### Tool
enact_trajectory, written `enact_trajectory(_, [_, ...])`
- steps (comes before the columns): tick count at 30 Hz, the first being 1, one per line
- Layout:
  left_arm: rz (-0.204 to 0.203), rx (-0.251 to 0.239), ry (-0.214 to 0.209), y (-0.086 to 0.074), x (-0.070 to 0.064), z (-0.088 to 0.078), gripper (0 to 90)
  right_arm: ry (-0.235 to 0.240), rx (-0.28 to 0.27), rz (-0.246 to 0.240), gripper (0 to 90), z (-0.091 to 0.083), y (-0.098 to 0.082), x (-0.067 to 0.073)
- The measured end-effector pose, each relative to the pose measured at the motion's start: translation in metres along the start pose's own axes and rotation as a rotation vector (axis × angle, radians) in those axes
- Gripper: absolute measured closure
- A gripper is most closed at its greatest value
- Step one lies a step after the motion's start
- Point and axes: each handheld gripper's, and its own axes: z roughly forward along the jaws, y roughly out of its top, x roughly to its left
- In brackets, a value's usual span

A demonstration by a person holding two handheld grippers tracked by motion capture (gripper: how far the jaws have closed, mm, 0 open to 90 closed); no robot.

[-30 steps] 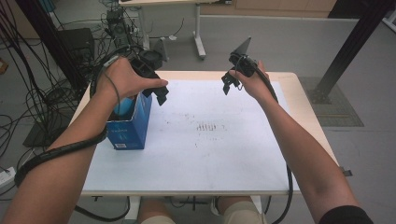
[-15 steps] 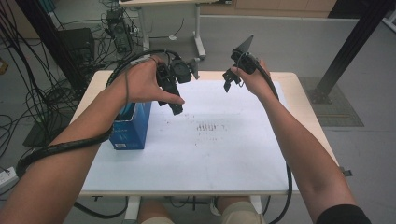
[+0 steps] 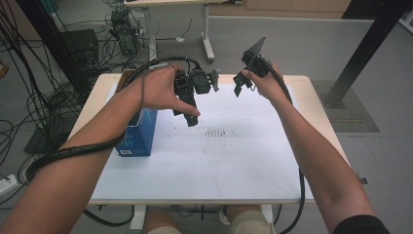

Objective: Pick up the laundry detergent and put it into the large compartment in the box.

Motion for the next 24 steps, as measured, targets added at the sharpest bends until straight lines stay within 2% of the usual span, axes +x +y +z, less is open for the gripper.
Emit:
enact_trajectory(12, [0.02, 0.008, -0.012, 0.0025, 0.0006, 0.0014, 11.2, -0.003, 0.003, -0.012, 7.1, 0.002, 0.0018, 0.0033])
enact_trajectory(24, [0.031, -0.001, -0.018, 0.0052, -0.0006, 0.0001, 11.3, -0.009, -0.001, -0.004, 7.1, -0.0001, 0.0003, 0.0024])
